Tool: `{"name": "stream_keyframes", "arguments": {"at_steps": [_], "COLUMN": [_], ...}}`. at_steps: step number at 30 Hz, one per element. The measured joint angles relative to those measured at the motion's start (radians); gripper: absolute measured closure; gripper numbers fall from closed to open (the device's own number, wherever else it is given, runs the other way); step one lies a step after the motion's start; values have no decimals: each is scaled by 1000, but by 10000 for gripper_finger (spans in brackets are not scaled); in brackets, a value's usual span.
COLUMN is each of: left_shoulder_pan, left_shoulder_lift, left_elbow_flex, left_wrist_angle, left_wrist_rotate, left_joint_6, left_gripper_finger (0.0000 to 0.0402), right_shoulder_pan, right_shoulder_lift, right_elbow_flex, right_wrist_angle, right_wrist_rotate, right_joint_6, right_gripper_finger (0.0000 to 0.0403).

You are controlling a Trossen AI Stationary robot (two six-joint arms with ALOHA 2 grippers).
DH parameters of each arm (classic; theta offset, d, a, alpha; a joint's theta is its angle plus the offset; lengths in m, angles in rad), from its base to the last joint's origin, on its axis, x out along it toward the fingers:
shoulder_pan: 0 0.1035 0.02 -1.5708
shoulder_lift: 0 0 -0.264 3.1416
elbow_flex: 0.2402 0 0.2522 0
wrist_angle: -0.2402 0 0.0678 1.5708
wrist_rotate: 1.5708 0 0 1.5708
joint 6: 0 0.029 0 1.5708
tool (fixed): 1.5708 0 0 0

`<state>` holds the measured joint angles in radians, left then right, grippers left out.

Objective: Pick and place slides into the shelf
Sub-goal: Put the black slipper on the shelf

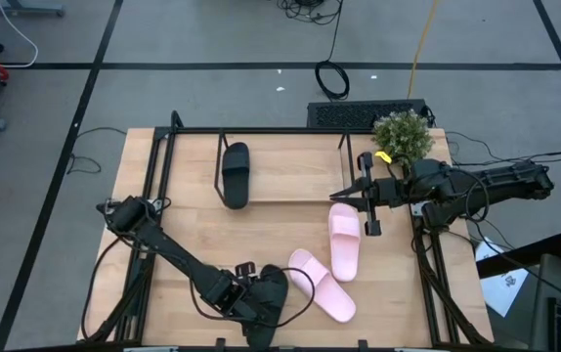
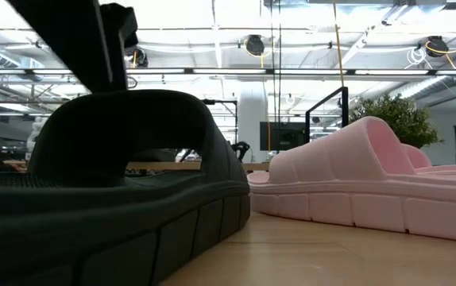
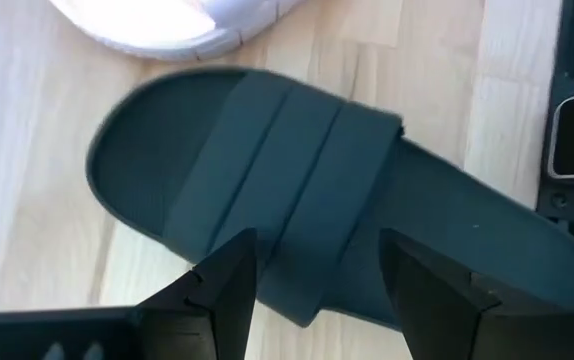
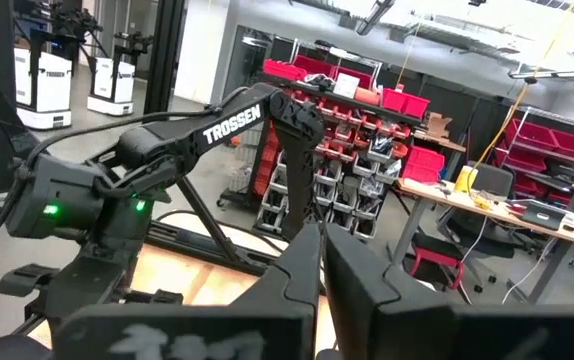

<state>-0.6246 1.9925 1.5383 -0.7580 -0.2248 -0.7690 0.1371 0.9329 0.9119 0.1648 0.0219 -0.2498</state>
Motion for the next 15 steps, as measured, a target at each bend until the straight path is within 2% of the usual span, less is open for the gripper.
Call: {"name": "stream_keyframes", "arguments": {"at_steps": [6,15], "left_shoulder_pan": [0,-4], "left_shoulder_lift": [-2,-2], "left_elbow_flex": [0,0], "left_wrist_angle": [-3,0], "left_wrist_rotate": [-83,-86], "left_joint_6": [4,9], "left_gripper_finger": [199,199], "right_shoulder_pan": [0,0], "right_shoulder_lift": [0,0], "right_elbow_flex": [0,0], "right_wrist_angle": [-2,-6], "right_wrist_rotate": [1,2], "right_joint_6": [-5,-5], "right_gripper_finger": [394,394]}}
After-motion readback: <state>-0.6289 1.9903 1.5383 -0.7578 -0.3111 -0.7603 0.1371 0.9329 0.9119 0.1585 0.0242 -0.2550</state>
